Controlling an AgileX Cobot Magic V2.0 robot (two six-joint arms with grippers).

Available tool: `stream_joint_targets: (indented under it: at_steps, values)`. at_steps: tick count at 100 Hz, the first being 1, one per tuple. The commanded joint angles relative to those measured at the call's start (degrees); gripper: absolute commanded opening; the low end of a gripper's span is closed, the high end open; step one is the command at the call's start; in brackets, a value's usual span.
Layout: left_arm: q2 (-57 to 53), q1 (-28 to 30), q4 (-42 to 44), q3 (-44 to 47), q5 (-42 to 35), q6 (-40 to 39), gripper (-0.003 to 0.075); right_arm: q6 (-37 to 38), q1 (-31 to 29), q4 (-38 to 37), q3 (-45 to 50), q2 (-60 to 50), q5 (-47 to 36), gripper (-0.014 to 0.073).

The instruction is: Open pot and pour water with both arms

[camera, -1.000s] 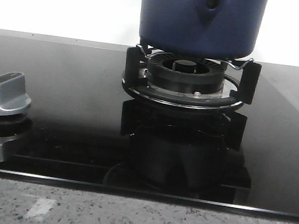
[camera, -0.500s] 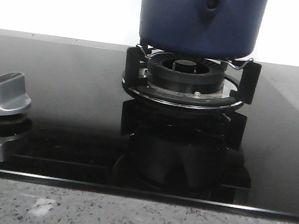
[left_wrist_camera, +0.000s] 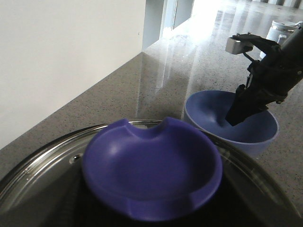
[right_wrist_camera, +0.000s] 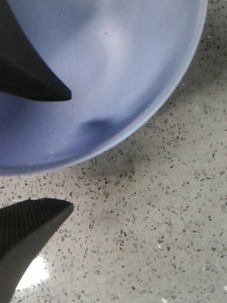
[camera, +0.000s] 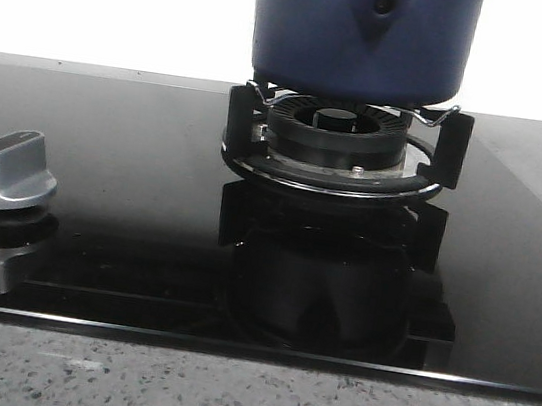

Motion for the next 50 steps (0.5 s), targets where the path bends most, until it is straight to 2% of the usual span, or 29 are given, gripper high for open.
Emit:
stream_joint_targets:
  at_steps: [1, 17, 24, 41, 50]
  values:
    - [-3.16, -0.42, -4.67, -2.34, 0.85, 0.50, 0.0293, -0.32, -0.29, 0.41, -1.40, -1.86, -1.78, 0.0404]
    - [-3.16, -0.42, -4.56, -2.34, 0.56, 1.06, 0.0297, -0.32, -0.29, 0.41, -1.40, -1.86, -2.03, 0.0404]
    - [-3.16, -0.42, -4.56, -2.34, 0.47, 1.06, 0.0325, -0.32, -0.29, 0.41, -1.40, -1.86, -2.03, 0.0404]
    - [-3.28, -0.30, -4.68, -3.36, 0.59, 1.06, 0.0537, -0.32, -0.29, 0.41, -1.40, -1.86, -2.03, 0.0404]
    - [-3.81, -0.09, -4.68, -4.98, 1.22, 1.06, 0.0594, -0.32, -0.29, 0.41, -1.53, -2.12, -1.64, 0.0404]
